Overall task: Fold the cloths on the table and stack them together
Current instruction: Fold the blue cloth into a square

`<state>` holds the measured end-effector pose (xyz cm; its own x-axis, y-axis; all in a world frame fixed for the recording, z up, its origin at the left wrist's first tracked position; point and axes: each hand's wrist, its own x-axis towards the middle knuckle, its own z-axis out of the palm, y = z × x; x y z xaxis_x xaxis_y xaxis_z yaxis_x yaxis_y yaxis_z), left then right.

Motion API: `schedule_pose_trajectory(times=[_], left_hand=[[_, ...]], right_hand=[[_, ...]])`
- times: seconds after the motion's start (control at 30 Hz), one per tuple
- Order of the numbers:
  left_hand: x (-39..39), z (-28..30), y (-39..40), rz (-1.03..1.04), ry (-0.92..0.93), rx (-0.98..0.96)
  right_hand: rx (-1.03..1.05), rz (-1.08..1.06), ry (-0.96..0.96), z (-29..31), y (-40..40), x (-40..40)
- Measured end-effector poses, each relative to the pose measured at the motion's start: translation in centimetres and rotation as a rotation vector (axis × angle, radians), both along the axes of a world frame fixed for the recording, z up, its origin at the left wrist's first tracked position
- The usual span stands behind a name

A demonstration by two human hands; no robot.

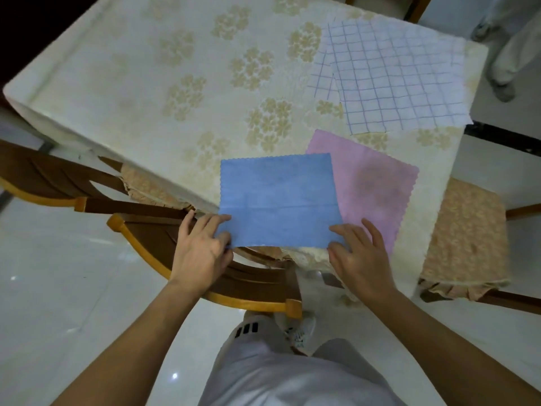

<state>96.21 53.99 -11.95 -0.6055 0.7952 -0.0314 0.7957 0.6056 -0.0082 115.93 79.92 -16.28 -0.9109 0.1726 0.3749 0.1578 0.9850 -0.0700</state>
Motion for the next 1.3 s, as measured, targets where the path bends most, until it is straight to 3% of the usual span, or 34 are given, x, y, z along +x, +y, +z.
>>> schedule_pose_trajectory(times=[0.37, 0.63, 1.3], left_hand=[[-8.1, -0.4, 3.8, -0.010, 0.024, 0.096], [-15.4, -3.4, 8.1, 0.013, -0.065, 0.077], [-20.9, -6.8, 10.6, 0.070, -0.108, 0.019]], right_hand=[[0.048, -0.107, -0.023, 0.6, 3.7, -7.5], [0.074, -0.184, -0.157, -0.7, 7.4, -15.0], [0.042, -0.211, -0.200, -4.3, 10.6, -21.0]])
